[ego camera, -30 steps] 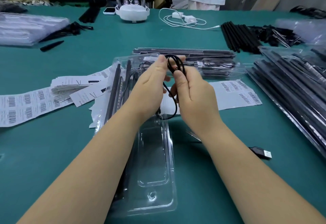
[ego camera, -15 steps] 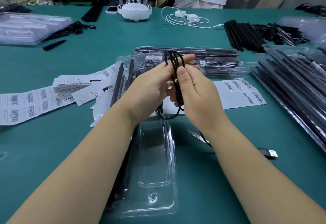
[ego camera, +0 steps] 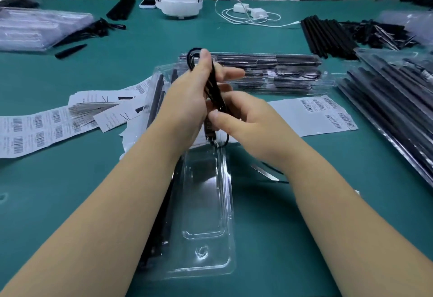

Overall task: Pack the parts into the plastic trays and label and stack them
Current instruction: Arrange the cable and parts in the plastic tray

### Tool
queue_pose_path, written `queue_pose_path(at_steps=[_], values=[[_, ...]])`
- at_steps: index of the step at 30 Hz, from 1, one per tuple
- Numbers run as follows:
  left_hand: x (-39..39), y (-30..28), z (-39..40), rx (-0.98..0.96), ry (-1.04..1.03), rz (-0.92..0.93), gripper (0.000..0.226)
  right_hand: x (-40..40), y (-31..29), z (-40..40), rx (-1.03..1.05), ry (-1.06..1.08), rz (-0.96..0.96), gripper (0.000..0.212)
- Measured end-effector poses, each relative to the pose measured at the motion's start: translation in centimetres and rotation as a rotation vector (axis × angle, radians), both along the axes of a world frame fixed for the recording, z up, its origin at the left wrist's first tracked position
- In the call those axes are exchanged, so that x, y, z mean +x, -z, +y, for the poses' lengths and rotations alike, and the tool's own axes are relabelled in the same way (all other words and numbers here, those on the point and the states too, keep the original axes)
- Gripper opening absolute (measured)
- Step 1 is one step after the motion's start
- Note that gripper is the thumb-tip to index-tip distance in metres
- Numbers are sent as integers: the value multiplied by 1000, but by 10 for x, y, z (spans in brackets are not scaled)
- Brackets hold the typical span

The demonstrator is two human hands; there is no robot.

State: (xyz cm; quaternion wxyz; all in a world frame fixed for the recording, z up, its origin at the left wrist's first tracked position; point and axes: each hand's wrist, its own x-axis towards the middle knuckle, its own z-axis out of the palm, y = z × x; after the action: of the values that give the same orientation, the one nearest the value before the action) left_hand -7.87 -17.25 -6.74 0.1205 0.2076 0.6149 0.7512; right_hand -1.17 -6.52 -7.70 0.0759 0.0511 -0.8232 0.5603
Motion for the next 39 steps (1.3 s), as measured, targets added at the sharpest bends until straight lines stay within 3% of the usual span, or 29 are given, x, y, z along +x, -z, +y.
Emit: queue_pose_path(at_steps=[5, 8, 12, 13, 16, 17, 22, 26, 29, 33, 35, 38, 39], values=[[8, -2, 1, -176, -2, 108, 57, 2, 0, -2, 55, 68, 14, 6], [10, -5, -1, -302, -43, 176, 42, -1, -1, 6, 141, 127, 17, 16], [5, -1, -8, -578, 96, 384, 38, -4, 0, 23, 137, 165, -108, 15], [4, 0, -10, -693, 138, 458, 44, -5, 1, 25, 125, 174, -126, 14], [4, -2, -18, -1118, 238, 555, 93, -6, 0, 27, 51, 221, -202, 19], [5, -2, -19, -1186, 256, 567, 97, -6, 0, 27, 26, 233, -240, 21], [4, -3, -22, -1227, 335, 574, 82, -6, -1, 31, -13, 259, -367, 20], [1, -4, -20, -1114, 220, 587, 13, -5, -2, 36, -21, 293, -231, 12], [6, -2, -13, -1005, 112, 633, 19, -5, -4, 39, -61, 273, -194, 16], [5, -2, -14, -938, 75, 633, 10, -3, -7, 42, -31, 185, -245, 21], [2, -1, -17, -897, 62, 627, 26, 0, -9, 48, -26, 89, -286, 24], [3, -2, -22, -788, 37, 589, 104, 6, -12, 55, 128, -15, -381, 25], [5, -2, -22, -765, 44, 618, 116, 8, -13, 55, 209, -28, -404, 26]])
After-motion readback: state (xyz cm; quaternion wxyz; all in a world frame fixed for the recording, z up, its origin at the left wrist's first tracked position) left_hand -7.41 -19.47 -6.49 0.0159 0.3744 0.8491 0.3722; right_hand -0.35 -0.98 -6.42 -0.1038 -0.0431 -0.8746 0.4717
